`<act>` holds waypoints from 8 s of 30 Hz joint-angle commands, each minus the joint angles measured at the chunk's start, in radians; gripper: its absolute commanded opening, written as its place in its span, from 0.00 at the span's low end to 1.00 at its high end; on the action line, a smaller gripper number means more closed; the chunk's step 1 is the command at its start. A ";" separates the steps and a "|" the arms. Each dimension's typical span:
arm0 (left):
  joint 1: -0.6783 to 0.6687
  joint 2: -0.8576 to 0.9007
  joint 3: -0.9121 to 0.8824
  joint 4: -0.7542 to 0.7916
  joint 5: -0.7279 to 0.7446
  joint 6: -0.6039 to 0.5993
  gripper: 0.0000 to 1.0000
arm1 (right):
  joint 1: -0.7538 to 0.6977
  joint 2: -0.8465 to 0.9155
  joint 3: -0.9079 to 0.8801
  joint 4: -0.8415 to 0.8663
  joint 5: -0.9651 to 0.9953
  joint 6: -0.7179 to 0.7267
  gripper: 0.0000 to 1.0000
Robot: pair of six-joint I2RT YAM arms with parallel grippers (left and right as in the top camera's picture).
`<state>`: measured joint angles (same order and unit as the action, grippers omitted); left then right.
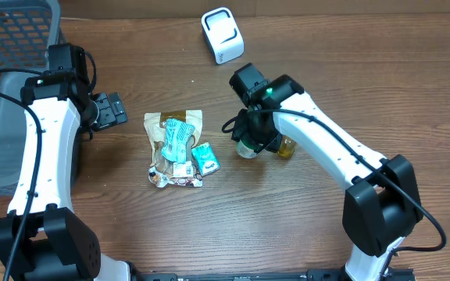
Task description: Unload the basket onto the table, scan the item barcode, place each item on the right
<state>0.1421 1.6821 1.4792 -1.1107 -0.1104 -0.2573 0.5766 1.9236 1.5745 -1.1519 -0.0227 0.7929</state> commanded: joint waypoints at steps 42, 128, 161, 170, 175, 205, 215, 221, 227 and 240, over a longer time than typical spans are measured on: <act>0.002 -0.016 0.021 0.000 -0.012 0.014 0.99 | 0.081 0.003 -0.200 0.283 0.153 -0.178 1.00; 0.002 -0.016 0.021 0.000 -0.012 0.014 1.00 | 0.033 0.020 -0.201 0.184 0.055 -0.351 0.79; 0.002 -0.016 0.021 0.000 -0.012 0.014 0.99 | 0.070 0.020 -0.201 0.209 0.115 -0.344 0.78; 0.002 -0.016 0.021 0.000 -0.012 0.014 1.00 | 0.070 0.020 -0.217 0.200 0.111 -0.344 0.74; 0.002 -0.016 0.021 0.000 -0.012 0.014 1.00 | 0.069 0.020 -0.231 0.209 0.111 -0.344 0.63; 0.002 -0.016 0.021 0.000 -0.012 0.014 1.00 | 0.031 0.018 0.058 -0.163 -0.536 -0.322 0.36; 0.002 -0.016 0.021 0.000 -0.012 0.014 0.99 | 0.030 0.018 0.058 -0.283 -0.665 -0.322 0.32; 0.002 -0.016 0.021 0.000 -0.012 0.014 1.00 | 0.030 0.018 0.058 -0.298 -0.713 -0.322 0.31; 0.002 -0.016 0.021 0.000 -0.012 0.014 1.00 | 0.030 0.018 0.058 -0.298 -0.742 -0.322 0.27; 0.002 -0.016 0.021 0.000 -0.012 0.014 1.00 | 0.030 0.018 0.058 -0.302 -0.743 -0.321 0.21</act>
<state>0.1421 1.6821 1.4792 -1.1107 -0.1104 -0.2569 0.6086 1.9553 1.6112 -1.4517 -0.7292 0.4706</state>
